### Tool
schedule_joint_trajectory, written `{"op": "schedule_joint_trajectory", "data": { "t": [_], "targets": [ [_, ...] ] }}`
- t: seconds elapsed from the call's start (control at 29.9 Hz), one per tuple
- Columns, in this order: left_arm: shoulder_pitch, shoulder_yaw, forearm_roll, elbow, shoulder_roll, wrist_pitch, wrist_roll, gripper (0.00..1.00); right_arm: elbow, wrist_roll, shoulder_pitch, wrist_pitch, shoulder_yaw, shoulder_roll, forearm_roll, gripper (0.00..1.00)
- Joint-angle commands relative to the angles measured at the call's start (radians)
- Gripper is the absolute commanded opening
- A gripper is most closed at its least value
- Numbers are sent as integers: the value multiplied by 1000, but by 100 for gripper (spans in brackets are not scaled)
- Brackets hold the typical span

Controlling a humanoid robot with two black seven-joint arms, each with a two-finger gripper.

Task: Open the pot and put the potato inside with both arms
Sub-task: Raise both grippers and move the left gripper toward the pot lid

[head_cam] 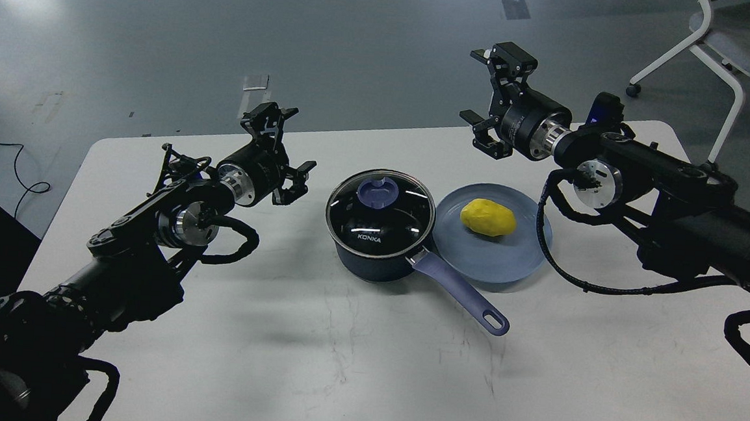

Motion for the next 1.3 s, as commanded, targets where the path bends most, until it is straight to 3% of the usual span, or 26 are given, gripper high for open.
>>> {"op": "schedule_joint_trajectory", "data": {
  "t": [0.0, 0.7, 1.27],
  "targets": [
    [2, 5, 0, -22, 17, -15, 1, 99, 2, 0, -12, 42, 4, -28, 2, 100],
    [10, -12, -3, -36, 14, -64, -11, 99, -17, 9, -20, 3, 37, -20, -1, 100],
    [10, -23, -6, -38, 22, -86, -17, 99, -13, 9, -17, 35, 51, -52, 0, 100]
  ]
}}
